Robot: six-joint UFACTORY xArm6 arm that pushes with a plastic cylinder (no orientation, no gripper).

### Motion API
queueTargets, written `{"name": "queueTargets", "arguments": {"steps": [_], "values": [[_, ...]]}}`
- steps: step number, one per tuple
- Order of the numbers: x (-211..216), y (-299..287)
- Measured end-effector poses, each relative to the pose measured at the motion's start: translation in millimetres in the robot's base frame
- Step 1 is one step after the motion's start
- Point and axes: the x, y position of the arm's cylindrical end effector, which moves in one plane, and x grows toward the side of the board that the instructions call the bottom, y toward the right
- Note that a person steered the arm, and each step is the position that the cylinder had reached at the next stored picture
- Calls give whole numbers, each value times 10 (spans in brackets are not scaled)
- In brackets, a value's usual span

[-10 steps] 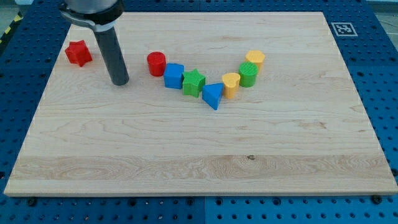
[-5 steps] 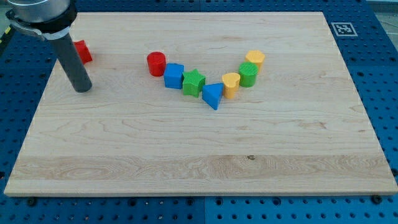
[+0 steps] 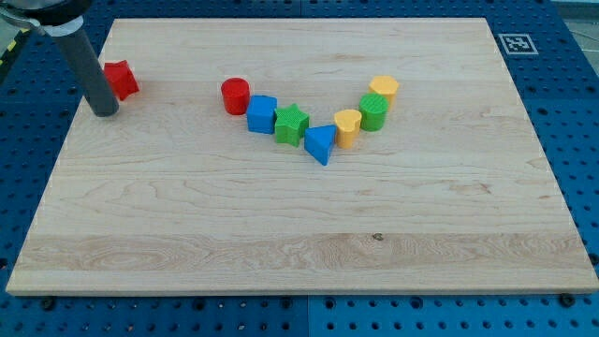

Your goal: Move the red star towards the top left of the board

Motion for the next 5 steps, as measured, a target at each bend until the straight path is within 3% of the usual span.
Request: {"name": "queueTargets", "arguments": {"steps": [5], "values": [[-367,-46]]}}
